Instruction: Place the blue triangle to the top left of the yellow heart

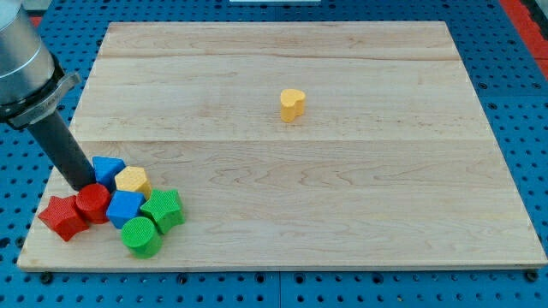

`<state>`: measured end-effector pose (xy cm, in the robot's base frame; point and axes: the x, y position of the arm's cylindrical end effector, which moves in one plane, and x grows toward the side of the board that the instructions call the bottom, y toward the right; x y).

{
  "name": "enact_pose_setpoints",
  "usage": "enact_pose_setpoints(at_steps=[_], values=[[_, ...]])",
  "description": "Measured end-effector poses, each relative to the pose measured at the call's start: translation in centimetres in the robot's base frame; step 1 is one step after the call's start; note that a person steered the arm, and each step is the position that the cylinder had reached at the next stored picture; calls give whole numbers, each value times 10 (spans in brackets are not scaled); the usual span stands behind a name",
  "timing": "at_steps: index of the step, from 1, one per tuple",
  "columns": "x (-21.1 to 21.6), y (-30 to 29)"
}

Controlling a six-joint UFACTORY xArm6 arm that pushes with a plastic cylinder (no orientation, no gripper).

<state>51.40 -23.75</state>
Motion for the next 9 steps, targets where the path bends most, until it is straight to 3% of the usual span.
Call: enact_pose_setpoints(at_steps=[5,9], values=[[-21,52],[-66,167]])
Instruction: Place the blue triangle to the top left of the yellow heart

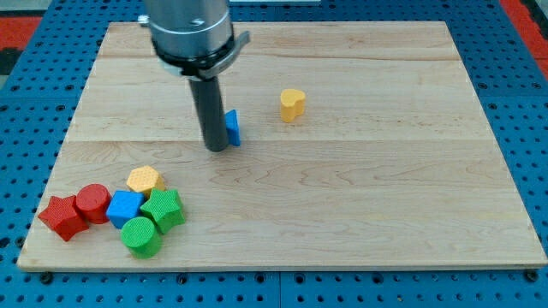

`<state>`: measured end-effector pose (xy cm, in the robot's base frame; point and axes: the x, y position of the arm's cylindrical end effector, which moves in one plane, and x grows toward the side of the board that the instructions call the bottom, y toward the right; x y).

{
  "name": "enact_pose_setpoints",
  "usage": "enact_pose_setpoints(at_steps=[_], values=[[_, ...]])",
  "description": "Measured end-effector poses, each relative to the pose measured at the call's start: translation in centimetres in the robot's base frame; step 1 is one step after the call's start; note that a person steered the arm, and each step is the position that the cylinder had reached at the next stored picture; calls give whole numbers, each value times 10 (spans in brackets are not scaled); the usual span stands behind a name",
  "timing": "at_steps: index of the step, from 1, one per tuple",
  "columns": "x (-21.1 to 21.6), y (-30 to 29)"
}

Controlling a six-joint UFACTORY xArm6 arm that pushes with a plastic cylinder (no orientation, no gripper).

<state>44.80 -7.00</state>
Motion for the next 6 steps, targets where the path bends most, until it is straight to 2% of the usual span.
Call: enact_pose_setpoints(at_steps=[1,3,6], values=[[-6,3],[-75,3],[-53,6]])
